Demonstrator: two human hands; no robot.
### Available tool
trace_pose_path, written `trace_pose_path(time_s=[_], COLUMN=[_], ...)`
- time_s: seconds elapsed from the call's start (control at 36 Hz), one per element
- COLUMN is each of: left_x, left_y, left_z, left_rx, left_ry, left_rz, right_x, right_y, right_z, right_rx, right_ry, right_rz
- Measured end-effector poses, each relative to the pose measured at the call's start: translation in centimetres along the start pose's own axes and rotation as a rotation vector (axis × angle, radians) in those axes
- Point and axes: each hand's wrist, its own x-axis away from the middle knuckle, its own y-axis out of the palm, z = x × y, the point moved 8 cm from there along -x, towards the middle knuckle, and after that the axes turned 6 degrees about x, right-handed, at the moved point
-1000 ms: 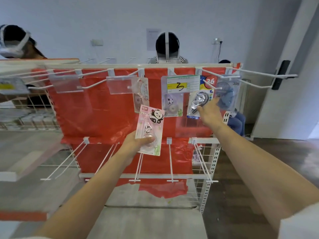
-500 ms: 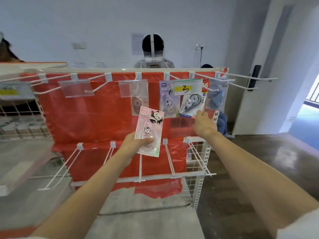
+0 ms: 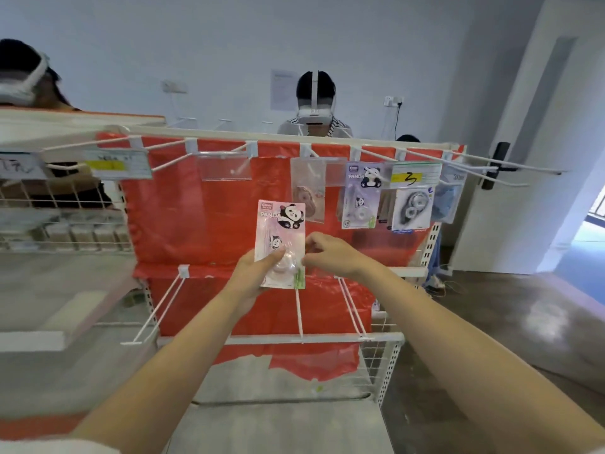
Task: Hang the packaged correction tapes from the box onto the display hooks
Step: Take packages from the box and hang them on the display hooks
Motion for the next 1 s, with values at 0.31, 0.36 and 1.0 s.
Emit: trace_pose_path(time_s=[0.31, 0.36, 1.0], left_x=[2.2, 2.3, 0.9], left_y=[-3.7, -4.5, -8.2], left_z=[3.7, 4.2, 4.6], left_rx=[-0.340, -0.423, -0.758], left_ry=[0.135, 0.167, 0.198], left_rz=[0.007, -0.005, -0.055], right_x=[-1.5, -1.6, -2.8], right_y=[3.9, 4.1, 4.7], right_z=[-5.4, -6.0, -6.7], right_rx=[-0.418, -0.424, -0.453], right_ry=[-0.118, -0.150, -0.162], right_rz=[0.080, 0.090, 0.170])
